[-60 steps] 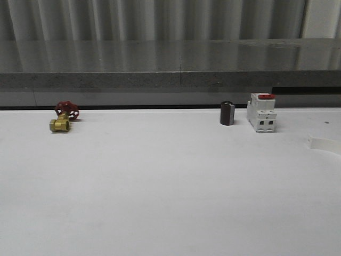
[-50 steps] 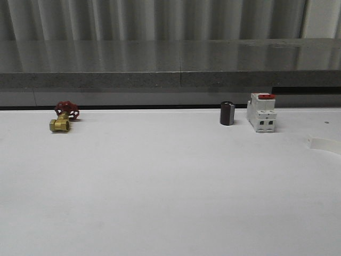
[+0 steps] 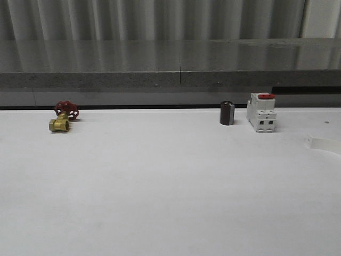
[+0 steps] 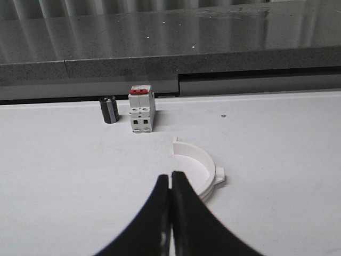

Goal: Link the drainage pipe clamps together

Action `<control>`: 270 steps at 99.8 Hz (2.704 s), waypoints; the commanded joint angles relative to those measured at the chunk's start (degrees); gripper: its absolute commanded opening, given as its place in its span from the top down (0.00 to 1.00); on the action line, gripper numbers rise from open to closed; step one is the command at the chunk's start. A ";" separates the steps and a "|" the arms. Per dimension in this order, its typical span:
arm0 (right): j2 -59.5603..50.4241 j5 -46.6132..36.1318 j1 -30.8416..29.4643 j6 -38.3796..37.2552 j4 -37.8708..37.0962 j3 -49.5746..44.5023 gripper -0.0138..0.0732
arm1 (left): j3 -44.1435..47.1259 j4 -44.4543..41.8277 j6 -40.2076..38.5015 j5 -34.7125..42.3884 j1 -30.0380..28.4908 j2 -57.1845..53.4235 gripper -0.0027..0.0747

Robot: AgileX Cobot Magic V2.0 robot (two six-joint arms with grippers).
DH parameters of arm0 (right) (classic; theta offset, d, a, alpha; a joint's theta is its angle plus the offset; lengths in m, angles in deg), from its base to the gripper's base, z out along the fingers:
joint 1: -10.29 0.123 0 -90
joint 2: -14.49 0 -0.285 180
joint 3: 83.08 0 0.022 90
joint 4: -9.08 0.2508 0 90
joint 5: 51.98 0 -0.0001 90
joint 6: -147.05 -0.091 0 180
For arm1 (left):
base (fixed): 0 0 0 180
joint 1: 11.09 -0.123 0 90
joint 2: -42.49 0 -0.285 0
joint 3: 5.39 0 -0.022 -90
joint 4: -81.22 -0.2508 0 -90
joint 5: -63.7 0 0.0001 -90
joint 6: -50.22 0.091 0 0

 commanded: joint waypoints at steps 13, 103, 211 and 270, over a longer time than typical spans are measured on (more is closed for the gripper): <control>-1.13 -4.44 0.01 0.56 -0.68 0.89 0.98 | -13.72 1.97 -0.22 -5.12 0.10 9.37 0.99; -1.13 -4.44 0.01 0.56 -0.68 0.89 0.98 | -38.82 -0.13 1.55 -32.12 0.10 44.38 0.31; -1.13 -4.44 0.01 0.56 -0.68 0.89 0.98 | -65.73 8.25 25.37 -30.15 -12.59 94.37 0.29; -1.13 -4.44 0.01 0.56 -0.68 0.89 0.98 | -74.51 8.20 28.26 -29.48 -13.38 110.17 0.29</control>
